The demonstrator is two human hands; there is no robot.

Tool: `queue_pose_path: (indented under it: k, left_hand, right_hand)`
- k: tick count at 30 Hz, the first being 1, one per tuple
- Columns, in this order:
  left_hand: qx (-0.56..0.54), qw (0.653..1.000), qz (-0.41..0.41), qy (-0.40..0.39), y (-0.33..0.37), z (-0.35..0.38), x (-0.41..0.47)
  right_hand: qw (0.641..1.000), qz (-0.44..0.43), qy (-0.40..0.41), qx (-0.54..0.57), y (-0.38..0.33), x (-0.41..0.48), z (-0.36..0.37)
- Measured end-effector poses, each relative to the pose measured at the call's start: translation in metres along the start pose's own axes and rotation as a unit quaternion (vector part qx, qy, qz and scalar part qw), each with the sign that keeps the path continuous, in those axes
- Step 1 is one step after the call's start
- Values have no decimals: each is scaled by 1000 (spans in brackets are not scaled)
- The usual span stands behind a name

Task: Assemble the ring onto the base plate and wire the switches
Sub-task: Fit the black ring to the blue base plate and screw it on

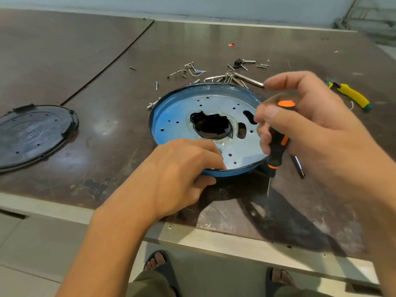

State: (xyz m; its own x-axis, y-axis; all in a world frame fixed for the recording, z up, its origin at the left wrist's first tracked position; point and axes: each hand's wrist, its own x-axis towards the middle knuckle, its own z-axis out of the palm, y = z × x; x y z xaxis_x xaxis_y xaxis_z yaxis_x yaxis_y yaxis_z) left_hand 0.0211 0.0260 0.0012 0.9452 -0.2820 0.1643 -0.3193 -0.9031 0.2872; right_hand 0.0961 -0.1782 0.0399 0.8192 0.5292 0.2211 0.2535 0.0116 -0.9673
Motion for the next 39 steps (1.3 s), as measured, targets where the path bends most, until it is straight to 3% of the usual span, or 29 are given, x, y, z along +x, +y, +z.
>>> queue_pose_path:
  k: [2,4,6,9,15,31,39]
  left_hand:
    - [0,1000,-6,-3,1,-1,0]
    - [-1,1000,-11,-7,0,-1,1]
    - [-3,1000,-15,-8,-1,0,1]
    - [-18,1000,-23,-8,1,0,1]
    - [-60,997,-33,32,6,-3,3]
    - [36,999,-15,15,9,-3,4]
    - [18,1000,-9,6,2,-1,3]
  right_hand:
    - [1000,-14,-17,5,0,0,-3]
    - [988,-57,-53,-135,2,1,-7]
    - [942,-75,-105,-310,8,3,-7]
    - [904,-51,-164,-391,11,2,1]
    - [905,-66,-159,-389,7,1,-1]
    - [899,-37,-169,-402,10,2,-10]
    - [899,-39,-172,-401,10,2,-10]
